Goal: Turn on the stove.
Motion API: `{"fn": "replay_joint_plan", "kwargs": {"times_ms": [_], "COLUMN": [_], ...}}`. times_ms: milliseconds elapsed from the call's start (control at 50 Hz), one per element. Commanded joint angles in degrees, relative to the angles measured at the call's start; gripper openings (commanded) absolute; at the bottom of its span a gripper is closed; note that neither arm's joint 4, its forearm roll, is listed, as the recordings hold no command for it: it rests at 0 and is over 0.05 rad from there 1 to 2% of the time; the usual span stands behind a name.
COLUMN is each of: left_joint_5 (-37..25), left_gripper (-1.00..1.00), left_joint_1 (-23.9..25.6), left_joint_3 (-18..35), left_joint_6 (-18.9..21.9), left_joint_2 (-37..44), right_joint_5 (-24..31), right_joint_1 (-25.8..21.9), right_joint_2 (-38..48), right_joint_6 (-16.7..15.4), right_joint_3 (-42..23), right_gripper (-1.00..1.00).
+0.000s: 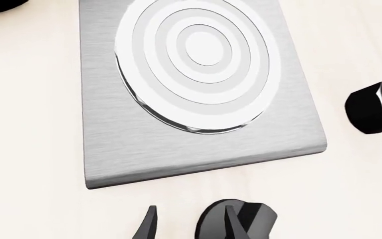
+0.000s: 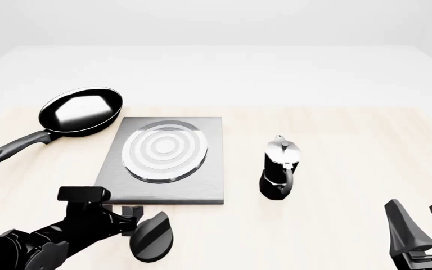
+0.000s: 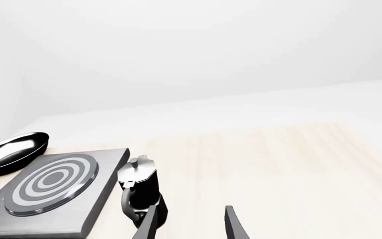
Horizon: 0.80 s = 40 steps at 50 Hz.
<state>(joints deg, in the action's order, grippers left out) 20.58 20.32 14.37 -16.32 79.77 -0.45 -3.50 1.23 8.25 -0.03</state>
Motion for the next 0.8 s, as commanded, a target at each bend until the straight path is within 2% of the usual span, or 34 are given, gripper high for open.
{"fn": "replay_joint_plan", "kwargs": {"times_ms": [20,280,460,480,560,600,620,680,740,800], "left_joint_5": [-4.78,-12.15,-19.18,-21.46,-25.62,-29.36,-31.15,-38.69,-42.42,-49.32], "left_gripper": [1.0,1.0,1.0,1.0,1.0,1.0,1.0,1.0,1.0,1.0], "left_joint_1": [-1.37,-4.0,-4.99,-5.57,-5.43,-5.79,-5.48,-5.06,-4.96,-4.14], "left_joint_3": [-0.01,-2.48,-4.99,-5.54,-6.21,-6.41,-6.49,-5.0,-3.96,-1.31], "left_joint_6": [0.82,1.49,2.22,2.71,3.0,4.59,3.55,4.61,4.24,5.04], "left_joint_2": [-6.06,-18.32,-29.85,-33.65,-40.14,-45.68,-48.13,-58.17,-62.35,-70.01], "right_joint_5": [-0.23,-0.74,-1.31,-1.27,-0.86,-0.84,-0.69,-0.15,-0.37,-0.39], "right_joint_1": [-0.06,-0.15,-0.2,-0.09,-0.05,-0.1,-0.09,-0.04,-0.02,-0.01], "right_joint_2": [0.28,1.09,1.73,1.72,1.25,1.24,1.08,0.39,0.65,0.77], "right_joint_6": [-0.42,-1.42,-2.55,-2.66,-3.17,-3.5,-3.74,-4.02,-4.09,-4.56], "right_joint_3": [0.0,-0.02,0.02,0.02,0.02,0.02,0.02,0.02,0.02,0.02], "right_gripper": [1.0,1.0,1.0,1.0,1.0,1.0,1.0,1.0,1.0,1.0]}}
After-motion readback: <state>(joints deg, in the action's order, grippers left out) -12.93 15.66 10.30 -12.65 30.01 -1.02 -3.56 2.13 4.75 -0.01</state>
